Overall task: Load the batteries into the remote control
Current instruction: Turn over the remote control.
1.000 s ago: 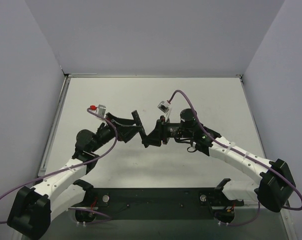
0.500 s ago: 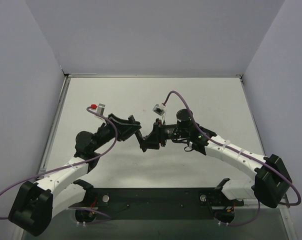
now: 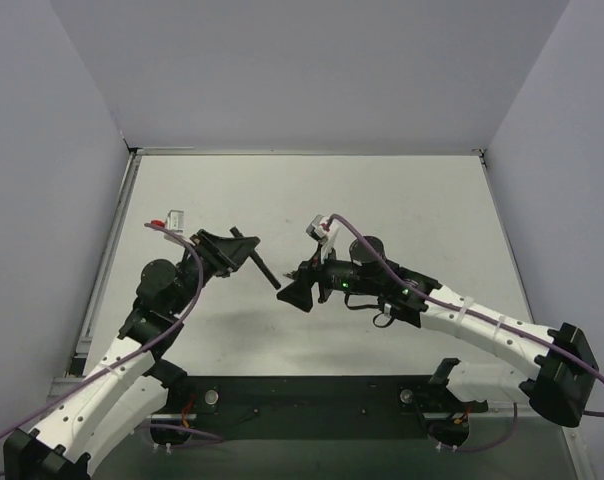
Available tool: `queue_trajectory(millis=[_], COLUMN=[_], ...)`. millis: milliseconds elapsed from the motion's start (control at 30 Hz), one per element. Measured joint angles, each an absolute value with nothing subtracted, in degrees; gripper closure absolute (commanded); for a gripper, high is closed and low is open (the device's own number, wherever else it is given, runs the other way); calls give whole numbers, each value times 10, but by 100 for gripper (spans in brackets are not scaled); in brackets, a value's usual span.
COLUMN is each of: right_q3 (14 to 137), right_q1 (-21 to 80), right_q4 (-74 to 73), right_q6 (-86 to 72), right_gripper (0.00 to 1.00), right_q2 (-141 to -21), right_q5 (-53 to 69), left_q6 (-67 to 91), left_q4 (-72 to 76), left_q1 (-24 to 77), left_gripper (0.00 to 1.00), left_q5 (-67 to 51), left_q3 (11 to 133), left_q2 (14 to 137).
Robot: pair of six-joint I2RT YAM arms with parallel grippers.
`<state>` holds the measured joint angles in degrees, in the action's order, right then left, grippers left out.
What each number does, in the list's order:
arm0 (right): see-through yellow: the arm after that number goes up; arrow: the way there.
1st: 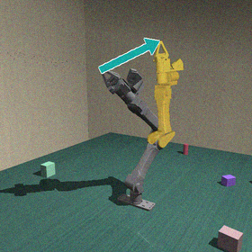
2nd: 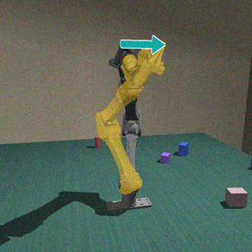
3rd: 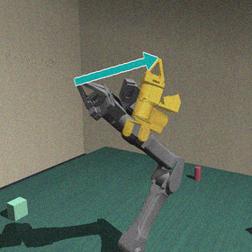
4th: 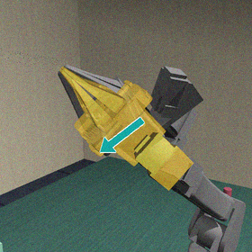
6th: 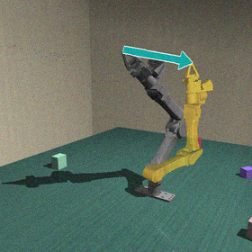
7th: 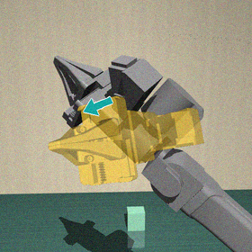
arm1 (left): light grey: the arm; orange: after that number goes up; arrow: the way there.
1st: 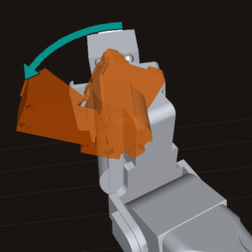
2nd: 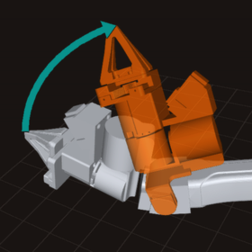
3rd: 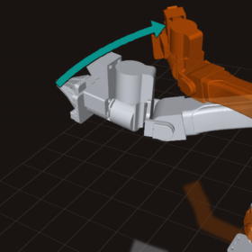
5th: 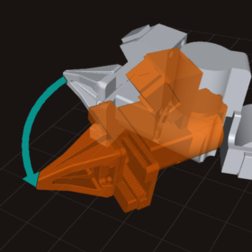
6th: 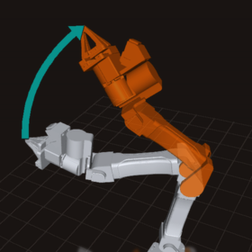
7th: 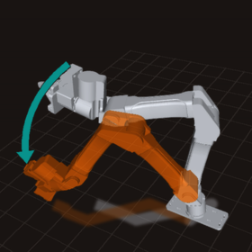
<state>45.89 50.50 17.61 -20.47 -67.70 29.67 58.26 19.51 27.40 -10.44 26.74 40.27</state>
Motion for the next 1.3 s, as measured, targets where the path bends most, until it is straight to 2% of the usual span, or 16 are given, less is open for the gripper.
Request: queue_trajectory(millis=[167,333,700,833,867,900,933,967,1000,1067,1100,1233,1300], right_q3=[449,446,480,508,513,515,518,519,520,520,520,520,519], right_q1=[579,629,661,662,662,663,665,665,668,672,672,671,666], right_q4=[183,216,251,264,267,268,268,268,268,267,267,259,249], right_q6=[-150,-114,-74,-72,-72,-72,-71,-71,-69,-68,-68,-75,-88], right_gripper=[35,37,48,66,79,85,95,100,100,100,100,100,100], right_q2=[-651,-694,-821,-847,-852,-856,-860,-863,-865,-865,-865,-851,-830], right_q5=[143,42,-36,-44,-44,-44,-45,-47,-45,-52,-52,-52,-48], left_q6=[581,597,614,619,620,621,623,623,623,622,619,599,580], left_q4=[53,-34,-81,-81,-80,-80,-80,-80,-80,-81,-79,-56,-33], left_q1=[274,275,277,277,277,277,277,277,277,277,277,277,277], left_gripper=[100,100,100,100,100,100,100,100,96,81,60,24,18], left_q5=[-2,41,72,73,76,78,80,80,81,80,78,66,53], left_q3=[289,290,290,290,290,290,290,290,290,290,290,286,283], left_q2=[372,387,376,375,375,375,375,375,375,376,376,371,358])
